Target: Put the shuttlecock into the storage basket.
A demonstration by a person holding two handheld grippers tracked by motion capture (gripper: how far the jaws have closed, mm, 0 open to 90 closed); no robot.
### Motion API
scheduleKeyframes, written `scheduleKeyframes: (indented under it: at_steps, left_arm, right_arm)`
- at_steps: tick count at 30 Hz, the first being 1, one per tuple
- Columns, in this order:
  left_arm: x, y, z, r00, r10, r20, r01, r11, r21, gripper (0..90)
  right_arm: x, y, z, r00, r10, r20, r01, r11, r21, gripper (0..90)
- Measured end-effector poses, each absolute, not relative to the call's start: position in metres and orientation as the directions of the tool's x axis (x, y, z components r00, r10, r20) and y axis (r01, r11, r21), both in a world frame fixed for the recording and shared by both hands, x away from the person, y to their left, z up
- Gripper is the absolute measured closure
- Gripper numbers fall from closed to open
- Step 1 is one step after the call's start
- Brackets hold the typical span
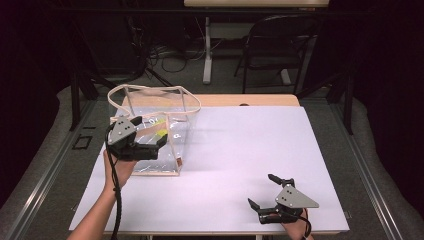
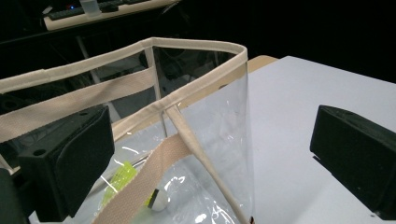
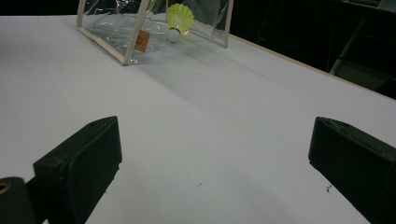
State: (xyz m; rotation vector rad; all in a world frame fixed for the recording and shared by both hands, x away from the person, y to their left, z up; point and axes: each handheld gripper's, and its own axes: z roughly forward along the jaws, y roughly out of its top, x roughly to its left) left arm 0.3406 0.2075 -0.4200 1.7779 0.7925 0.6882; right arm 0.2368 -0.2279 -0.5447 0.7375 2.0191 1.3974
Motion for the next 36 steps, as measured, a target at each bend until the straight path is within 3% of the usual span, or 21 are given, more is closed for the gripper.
scheduleKeyframes:
  at_steps: [36]
  left_arm:
    - [0.310,0.225,-0.456,0.627,0.778,0.052,0.210,-0.233,0.950,0.0]
  right_arm:
    - [0.237,-0.227,-0.545,-0.687,0.712,-0.142,0.122,0.306,0.944,2.2]
